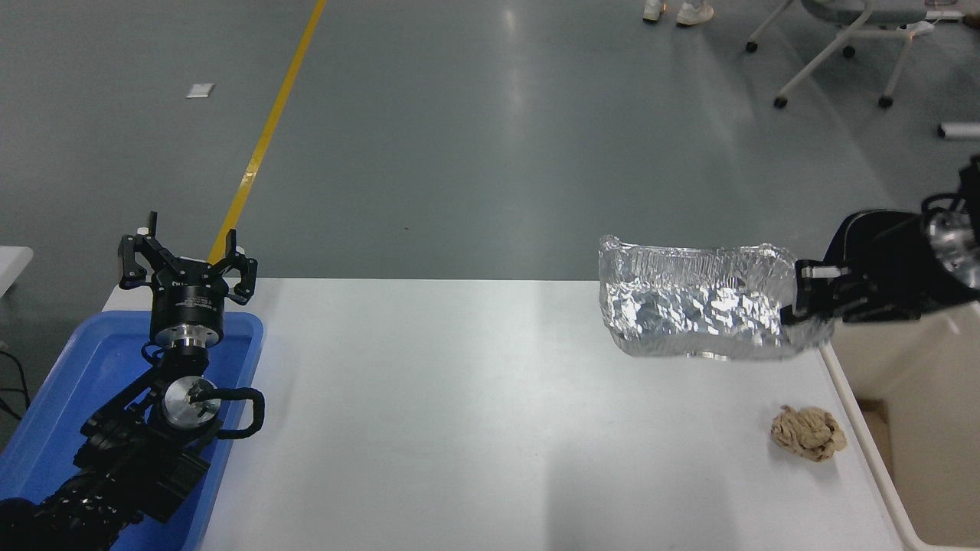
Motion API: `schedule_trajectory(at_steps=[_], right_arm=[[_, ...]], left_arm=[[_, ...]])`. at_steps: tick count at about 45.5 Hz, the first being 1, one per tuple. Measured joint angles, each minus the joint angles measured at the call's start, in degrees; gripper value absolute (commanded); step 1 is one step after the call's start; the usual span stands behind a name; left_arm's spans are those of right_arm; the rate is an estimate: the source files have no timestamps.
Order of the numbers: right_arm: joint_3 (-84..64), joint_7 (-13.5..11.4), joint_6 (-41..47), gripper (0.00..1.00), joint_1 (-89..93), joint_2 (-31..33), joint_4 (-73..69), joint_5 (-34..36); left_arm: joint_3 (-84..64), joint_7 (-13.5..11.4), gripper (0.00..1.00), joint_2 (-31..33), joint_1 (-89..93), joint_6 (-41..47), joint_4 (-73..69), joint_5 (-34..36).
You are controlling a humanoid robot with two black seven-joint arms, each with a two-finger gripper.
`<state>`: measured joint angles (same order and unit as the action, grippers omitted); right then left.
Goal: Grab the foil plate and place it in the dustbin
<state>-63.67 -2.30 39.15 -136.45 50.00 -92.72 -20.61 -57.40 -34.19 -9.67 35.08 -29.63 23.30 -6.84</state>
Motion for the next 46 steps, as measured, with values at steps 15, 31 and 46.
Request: schedule_trajectory(at_steps=[15, 31, 46], right_arm=[[-0.6, 0.0, 4.7, 0.0, -6.0, 3.4, 0.4, -3.8], [2.8, 0.0, 3.3, 0.0, 8.0, 4.8, 16.1, -6.7], [11.7, -0.1, -7.2, 0.0, 33.0, 4.8, 34.8, -6.5]], left_arm=[[0.0, 0.0, 0.99, 0.0, 0.0, 0.0, 0.0, 0.0], [0.0, 0.0, 0.99, 0.0, 0.0, 0.0, 0.0, 0.0], [0.0, 0.0, 0.99, 0.0, 0.0, 0.0, 0.0, 0.0]])
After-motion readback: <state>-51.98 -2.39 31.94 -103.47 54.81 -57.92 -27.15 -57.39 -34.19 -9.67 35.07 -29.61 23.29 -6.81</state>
